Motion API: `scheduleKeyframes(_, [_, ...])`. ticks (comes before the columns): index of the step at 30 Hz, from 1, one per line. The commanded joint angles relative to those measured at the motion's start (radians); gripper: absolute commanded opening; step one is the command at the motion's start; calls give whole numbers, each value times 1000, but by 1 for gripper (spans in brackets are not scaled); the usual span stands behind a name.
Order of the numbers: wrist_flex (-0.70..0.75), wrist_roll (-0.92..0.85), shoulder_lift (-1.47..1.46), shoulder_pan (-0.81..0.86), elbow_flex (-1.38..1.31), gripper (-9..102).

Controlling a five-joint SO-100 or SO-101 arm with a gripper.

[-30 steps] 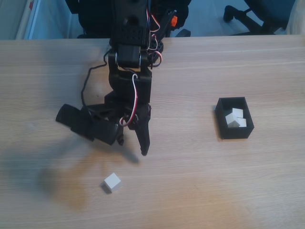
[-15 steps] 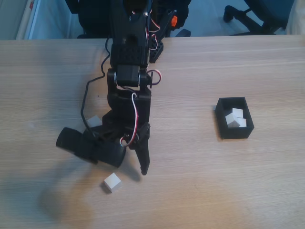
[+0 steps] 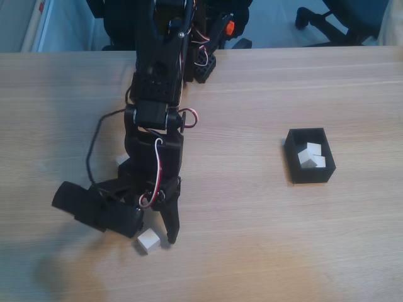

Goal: Pick blocks and place them in the box.

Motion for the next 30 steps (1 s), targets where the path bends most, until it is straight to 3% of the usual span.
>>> scheduleKeyframes(1, [-17,-8,-6,0,-84,22])
scheduleKeyframes(9, [-17,-14,-55,6,-130,19])
scheduleKeyframes(22, [-57,-12,-46,11,-115,0])
scheduleKeyframes(30, [-106,-26,256,-64,204,0])
